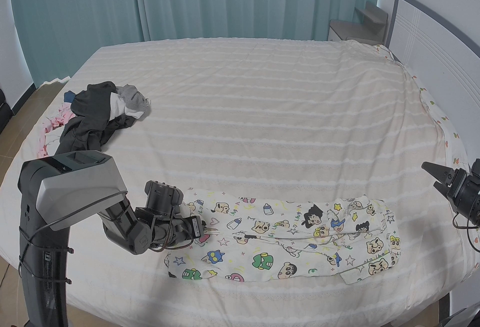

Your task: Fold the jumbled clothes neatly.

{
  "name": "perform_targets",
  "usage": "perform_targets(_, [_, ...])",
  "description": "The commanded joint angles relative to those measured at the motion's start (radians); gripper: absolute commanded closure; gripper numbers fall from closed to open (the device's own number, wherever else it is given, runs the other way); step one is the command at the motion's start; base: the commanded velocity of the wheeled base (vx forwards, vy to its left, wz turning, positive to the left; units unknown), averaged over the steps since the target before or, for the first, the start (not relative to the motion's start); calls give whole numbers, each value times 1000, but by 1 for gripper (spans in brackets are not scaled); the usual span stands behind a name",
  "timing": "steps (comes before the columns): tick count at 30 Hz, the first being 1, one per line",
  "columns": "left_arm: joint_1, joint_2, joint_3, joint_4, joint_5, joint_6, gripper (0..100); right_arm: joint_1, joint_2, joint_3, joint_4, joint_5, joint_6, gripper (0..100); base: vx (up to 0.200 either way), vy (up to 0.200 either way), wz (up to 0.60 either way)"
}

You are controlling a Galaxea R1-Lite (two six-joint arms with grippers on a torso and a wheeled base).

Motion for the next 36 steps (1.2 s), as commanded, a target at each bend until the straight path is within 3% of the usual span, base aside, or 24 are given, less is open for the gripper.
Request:
perform_targets(1, [5, -1, 10, -3, 10, 1, 100, 1, 6, 0, 0, 0, 0, 0, 0, 0, 0])
perform_targets(15, [45, -124, 138, -4, 2, -14, 100, 1, 20, 6, -1, 2, 0, 0, 0, 0, 0])
perform_targets(29, [173, -141, 273, -150, -3, -54, 100, 1, 17, 6, -1, 2, 0, 0, 0, 0, 0])
perform_targets(32, [211, -187, 319, -196, -53, -125, 100, 1, 18, 6, -1, 2, -1, 0, 0, 0, 0])
perform_targets(36, [291, -242, 361, -214, -122, -136, 100, 1, 18, 8, -1, 2, -1, 0, 0, 0, 0])
